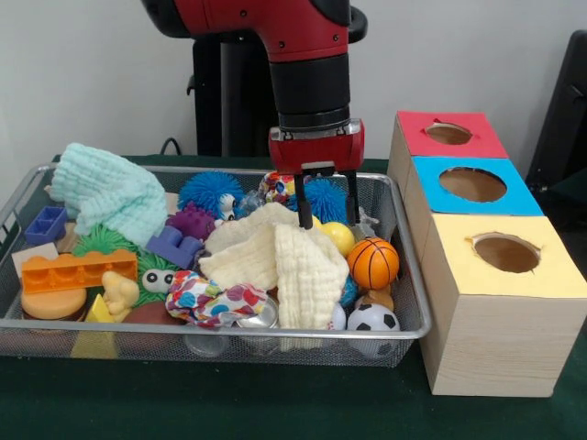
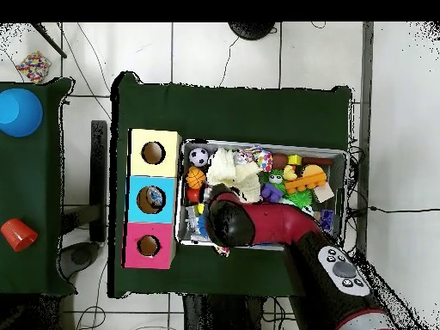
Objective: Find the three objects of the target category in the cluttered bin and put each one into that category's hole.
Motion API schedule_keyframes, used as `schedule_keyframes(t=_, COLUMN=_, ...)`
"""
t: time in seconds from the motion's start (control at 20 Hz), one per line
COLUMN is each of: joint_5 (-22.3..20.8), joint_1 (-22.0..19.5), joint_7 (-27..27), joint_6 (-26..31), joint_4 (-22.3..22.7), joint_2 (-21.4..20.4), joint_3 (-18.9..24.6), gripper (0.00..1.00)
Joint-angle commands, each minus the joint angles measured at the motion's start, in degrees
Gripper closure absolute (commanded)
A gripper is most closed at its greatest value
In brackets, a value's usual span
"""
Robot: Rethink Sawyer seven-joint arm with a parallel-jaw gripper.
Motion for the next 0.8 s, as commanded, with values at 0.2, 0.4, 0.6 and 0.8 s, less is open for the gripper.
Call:
schedule_keyframes(t=0.2, joint_5=2.79, joint_1=1.32, joint_7=8.96, joint_6=2.92, joint_4=2.61, joint_2=-0.76, joint_3=-3.93, gripper=0.0)
schedule_keyframes(t=0.4, joint_5=2.45, joint_1=1.16, joint_7=8.83, joint_6=1.76, joint_4=3.05, joint_2=-0.22, joint_3=-4.07, gripper=0.0)
schedule_keyframes(t=0.6, joint_5=2.72, joint_1=1.54, joint_7=8.66, joint_6=2.26, joint_4=2.72, joint_2=-0.55, joint_3=-4.25, gripper=0.0)
schedule_keyframes(t=0.8, joint_5=3.0, joint_1=2.3, joint_7=8.65, joint_6=2.83, joint_4=2.65, joint_2=-1.28, joint_3=-4.75, gripper=0.0)
